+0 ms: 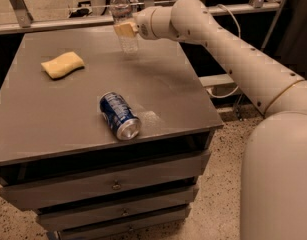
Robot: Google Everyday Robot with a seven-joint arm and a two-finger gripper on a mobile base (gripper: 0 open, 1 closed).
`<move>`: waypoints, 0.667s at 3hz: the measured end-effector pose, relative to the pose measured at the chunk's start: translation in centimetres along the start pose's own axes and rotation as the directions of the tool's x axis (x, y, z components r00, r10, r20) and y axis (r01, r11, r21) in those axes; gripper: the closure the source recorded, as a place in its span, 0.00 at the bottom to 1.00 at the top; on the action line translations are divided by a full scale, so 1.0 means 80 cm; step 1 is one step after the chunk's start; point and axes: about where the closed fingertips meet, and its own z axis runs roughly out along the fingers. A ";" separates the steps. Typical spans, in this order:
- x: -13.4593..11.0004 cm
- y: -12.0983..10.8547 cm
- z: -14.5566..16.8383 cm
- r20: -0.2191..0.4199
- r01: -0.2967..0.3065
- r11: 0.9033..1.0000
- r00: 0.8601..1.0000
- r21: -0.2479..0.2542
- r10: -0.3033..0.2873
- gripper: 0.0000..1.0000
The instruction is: Move water bottle near pepsi can
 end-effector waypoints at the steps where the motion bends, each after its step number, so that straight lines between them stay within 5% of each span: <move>1: -0.015 0.021 -0.046 0.022 0.005 1.000 1.000 -0.013 -0.005 1.00; 2: -0.008 0.055 -0.096 0.057 -0.017 0.999 0.998 -0.041 0.019 1.00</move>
Offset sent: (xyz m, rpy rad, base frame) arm -0.1451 -0.0503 0.0161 0.1223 -0.0005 0.0700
